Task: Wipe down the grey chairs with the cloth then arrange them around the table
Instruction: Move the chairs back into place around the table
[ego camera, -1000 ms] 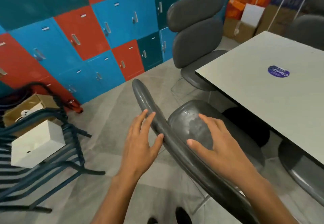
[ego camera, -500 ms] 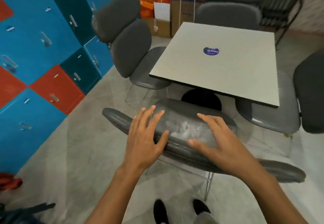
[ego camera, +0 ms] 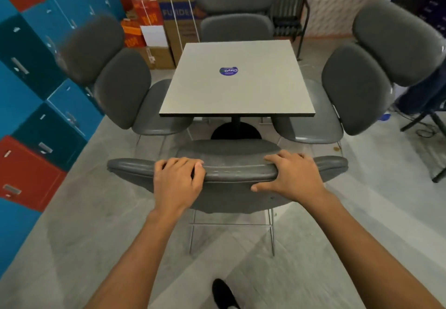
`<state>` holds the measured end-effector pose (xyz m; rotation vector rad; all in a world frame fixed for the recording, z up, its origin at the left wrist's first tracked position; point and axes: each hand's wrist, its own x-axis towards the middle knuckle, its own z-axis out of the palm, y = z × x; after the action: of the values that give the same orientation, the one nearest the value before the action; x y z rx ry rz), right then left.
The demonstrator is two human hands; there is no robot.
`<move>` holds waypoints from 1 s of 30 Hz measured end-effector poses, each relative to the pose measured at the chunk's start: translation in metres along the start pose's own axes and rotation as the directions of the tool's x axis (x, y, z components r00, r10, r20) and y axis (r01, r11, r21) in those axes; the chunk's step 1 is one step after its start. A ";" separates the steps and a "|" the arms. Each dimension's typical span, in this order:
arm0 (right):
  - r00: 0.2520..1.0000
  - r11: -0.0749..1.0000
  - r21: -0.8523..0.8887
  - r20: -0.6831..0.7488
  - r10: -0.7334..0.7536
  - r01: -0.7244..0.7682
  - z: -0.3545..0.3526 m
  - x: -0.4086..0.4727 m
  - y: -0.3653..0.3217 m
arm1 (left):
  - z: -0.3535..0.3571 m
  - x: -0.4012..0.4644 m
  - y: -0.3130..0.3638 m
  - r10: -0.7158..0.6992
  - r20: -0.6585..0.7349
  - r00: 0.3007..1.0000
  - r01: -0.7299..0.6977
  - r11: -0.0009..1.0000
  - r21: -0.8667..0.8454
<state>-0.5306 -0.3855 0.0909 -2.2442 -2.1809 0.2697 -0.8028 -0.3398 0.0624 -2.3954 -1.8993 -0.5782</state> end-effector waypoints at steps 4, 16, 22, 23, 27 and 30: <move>0.996 0.997 -0.068 -0.087 0.015 -0.021 0.007 -0.012 0.010 | -0.005 0.005 0.001 0.009 0.103 0.995 -0.022 0.991 0.132; 0.914 0.979 -0.155 -0.365 -0.179 0.130 0.021 0.016 0.033 | -0.001 0.037 0.004 0.058 0.143 0.988 -0.088 0.974 0.210; 0.895 0.977 -0.139 -0.395 -0.206 0.163 0.017 0.043 0.044 | 0.006 0.054 0.013 0.037 0.132 0.991 -0.064 0.975 0.213; 0.902 0.977 -0.144 -0.382 -0.201 0.156 0.014 0.049 0.049 | 0.009 0.059 0.017 0.031 0.128 0.991 -0.058 0.976 0.210; 0.926 0.981 -0.141 -0.335 -0.171 0.129 0.003 0.070 0.075 | 0.019 0.074 0.041 0.026 0.118 0.993 -0.049 0.978 0.201; 0.943 0.985 -0.126 -0.298 -0.148 0.115 -0.002 0.078 0.092 | 0.025 0.079 0.057 0.023 0.120 0.993 -0.046 0.981 0.189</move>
<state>-0.4372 -0.3115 0.0728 -2.0103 -2.2057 -0.1900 -0.7278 -0.2746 0.0748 -2.3802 -1.8558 -0.2443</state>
